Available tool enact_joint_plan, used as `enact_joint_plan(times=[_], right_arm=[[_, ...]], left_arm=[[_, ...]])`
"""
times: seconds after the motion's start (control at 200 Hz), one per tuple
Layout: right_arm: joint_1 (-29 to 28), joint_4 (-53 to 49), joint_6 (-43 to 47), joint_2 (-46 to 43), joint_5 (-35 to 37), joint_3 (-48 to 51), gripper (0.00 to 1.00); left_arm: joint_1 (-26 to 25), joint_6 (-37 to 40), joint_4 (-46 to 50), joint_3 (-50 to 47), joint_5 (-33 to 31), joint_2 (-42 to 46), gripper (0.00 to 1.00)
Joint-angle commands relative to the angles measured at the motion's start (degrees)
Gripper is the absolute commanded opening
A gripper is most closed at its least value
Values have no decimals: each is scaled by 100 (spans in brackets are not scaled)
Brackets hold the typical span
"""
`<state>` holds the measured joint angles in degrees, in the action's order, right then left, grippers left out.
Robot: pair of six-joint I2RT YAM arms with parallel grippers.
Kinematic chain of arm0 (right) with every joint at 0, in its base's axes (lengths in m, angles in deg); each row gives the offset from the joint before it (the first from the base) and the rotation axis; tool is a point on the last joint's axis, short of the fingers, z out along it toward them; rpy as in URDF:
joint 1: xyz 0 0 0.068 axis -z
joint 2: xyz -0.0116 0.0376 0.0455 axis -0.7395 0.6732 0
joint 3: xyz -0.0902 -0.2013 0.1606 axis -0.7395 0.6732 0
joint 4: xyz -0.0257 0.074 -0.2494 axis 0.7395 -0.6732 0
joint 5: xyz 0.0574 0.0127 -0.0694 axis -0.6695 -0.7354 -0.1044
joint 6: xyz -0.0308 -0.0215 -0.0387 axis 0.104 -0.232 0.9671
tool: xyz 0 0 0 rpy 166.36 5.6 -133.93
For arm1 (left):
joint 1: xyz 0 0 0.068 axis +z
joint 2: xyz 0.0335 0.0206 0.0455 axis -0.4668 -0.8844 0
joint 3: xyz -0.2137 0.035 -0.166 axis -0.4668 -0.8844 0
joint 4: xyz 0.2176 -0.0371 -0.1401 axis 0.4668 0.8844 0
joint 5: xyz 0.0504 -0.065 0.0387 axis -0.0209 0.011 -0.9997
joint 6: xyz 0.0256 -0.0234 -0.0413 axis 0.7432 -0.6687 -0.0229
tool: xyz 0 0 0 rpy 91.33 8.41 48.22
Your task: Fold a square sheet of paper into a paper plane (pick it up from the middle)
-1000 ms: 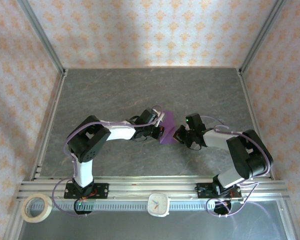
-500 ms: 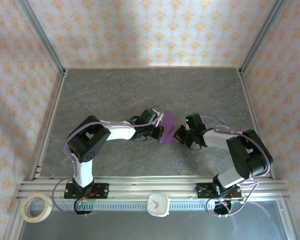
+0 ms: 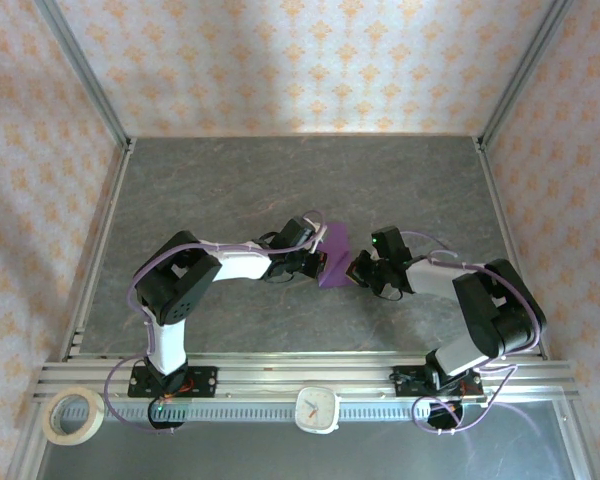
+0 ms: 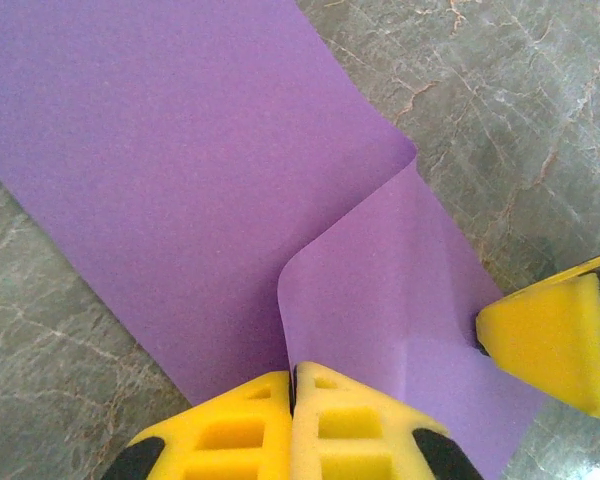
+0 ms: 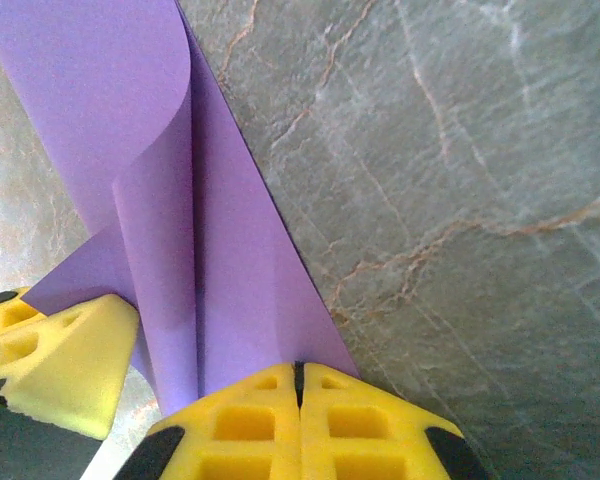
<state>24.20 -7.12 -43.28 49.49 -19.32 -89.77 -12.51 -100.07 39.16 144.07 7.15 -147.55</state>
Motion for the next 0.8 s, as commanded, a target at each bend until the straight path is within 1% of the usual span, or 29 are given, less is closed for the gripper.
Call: enact_joint_plan(times=[0.0, 0.13, 0.395, 0.425, 0.51, 0.796], right_arm=[[-16, -370, 87, 183, 300, 36, 0], [-15, -374, 95, 203, 300, 19, 0], [-9, -410, 120, 242, 283, -48, 0], [-16, -422, 125, 225, 291, -48, 0], [-19, -444, 132, 207, 291, -42, 0], [-16, -506, 123, 138, 303, -88, 0]], left_arm=[[46, -59, 101, -48, -205, -57, 4], [49, -70, 97, -83, -231, -65, 4], [44, -37, -90, -106, -36, -57, 5], [46, -35, -98, -96, -28, -222, 5], [44, -9, -66, -57, 0, -293, 5], [51, -6, -16, -146, -123, -320, 4]])
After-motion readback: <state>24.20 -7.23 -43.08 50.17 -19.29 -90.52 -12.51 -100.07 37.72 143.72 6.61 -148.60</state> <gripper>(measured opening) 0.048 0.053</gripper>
